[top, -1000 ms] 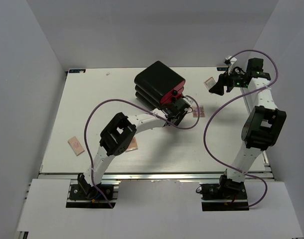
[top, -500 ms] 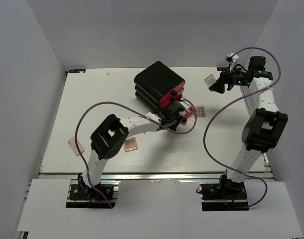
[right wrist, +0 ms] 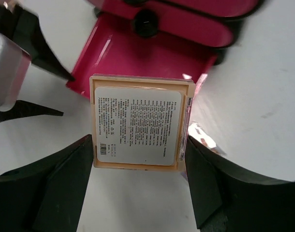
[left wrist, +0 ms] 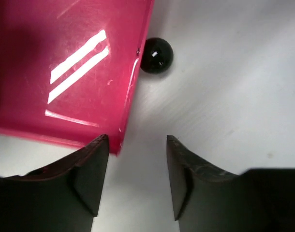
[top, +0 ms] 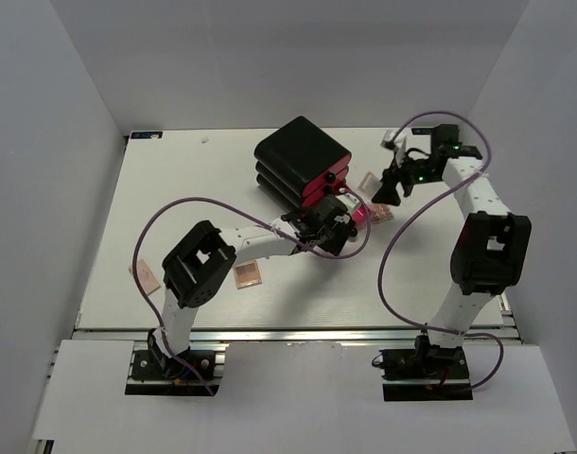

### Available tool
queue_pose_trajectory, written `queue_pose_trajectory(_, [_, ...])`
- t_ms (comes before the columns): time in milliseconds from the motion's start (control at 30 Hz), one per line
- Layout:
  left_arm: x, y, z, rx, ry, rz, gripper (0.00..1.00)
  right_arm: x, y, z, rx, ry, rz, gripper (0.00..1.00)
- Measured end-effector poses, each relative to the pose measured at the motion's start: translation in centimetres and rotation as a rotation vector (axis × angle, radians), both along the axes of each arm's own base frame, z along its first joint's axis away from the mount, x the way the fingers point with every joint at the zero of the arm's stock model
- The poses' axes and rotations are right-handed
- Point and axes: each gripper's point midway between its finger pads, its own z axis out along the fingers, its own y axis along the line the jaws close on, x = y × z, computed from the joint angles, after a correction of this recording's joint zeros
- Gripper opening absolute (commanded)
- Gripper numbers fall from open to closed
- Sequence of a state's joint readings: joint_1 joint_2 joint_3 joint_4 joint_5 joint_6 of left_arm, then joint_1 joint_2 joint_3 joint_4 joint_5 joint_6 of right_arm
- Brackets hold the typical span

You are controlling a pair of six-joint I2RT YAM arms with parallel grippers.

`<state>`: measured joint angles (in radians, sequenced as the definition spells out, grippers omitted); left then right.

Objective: Organize the makeup

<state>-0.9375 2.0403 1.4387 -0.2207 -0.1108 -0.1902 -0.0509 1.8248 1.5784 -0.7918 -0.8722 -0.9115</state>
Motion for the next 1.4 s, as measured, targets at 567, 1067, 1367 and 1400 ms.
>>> queue_pose_trajectory(567, [-4.6, 10.5, 14.2, -0.327, -0.146, 0.301, 0.71, 0.3, 8.6, -7.6, -0.188, 0.074, -0.037, 0.1])
queue_pose_trajectory(1067, [-7.8, 20.1, 12.0, -0.481, -0.063, 0.681, 0.74, 2.7, 8.1, -10.3, -0.263, 0.095, -0.202, 0.08])
queue_pose_trajectory(1367, [-8.4, 20.9, 10.6, -0.456, -0.033, 0.719, 0.77, 2.4, 7.1, -10.2, -0.322, 0.08, -0.197, 0.14])
queue_pose_trajectory(1400, [-8.4, 20.9, 10.5, -0.456, -0.032, 0.72, 0.79, 2.3, 7.0, -10.2, -0.327, 0.08, -0.194, 0.15])
